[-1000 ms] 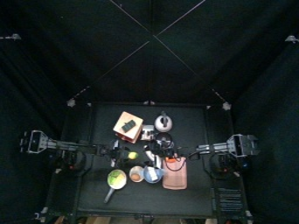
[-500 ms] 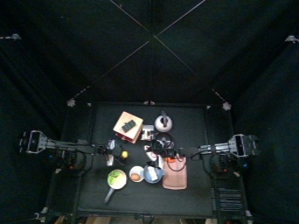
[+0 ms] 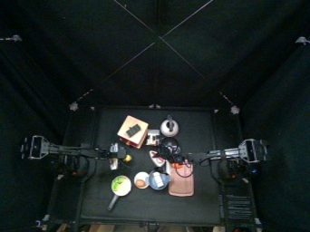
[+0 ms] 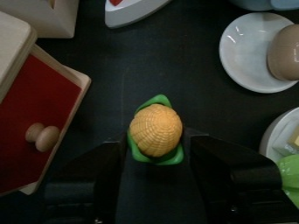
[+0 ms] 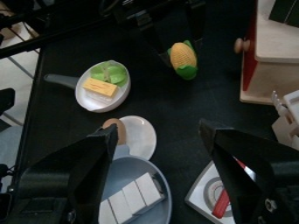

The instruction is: Place corn below drawer

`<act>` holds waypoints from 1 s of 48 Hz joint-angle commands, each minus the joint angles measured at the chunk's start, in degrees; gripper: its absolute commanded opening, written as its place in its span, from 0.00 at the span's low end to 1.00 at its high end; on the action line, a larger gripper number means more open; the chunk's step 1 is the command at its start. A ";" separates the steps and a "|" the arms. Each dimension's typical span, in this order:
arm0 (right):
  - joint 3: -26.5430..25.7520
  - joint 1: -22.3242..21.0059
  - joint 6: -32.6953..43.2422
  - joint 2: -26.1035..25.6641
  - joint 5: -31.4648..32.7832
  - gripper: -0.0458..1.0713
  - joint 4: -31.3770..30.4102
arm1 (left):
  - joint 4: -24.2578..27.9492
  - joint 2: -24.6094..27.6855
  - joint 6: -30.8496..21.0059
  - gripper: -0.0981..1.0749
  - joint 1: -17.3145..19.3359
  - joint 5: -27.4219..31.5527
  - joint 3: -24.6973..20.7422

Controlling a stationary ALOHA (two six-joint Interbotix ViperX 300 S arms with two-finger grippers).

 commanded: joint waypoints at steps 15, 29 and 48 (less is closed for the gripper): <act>-0.26 -0.09 0.09 -1.93 -0.26 0.96 0.09 | -0.09 -0.26 0.00 0.95 0.53 -0.26 -1.41; -0.09 -0.18 0.09 -1.93 -0.26 0.96 0.09 | 0.00 -2.81 0.18 0.95 0.62 -3.08 -0.44; 0.18 -0.62 0.09 -2.72 -0.26 0.96 2.64 | 0.09 -3.69 0.09 0.95 0.62 -4.31 0.00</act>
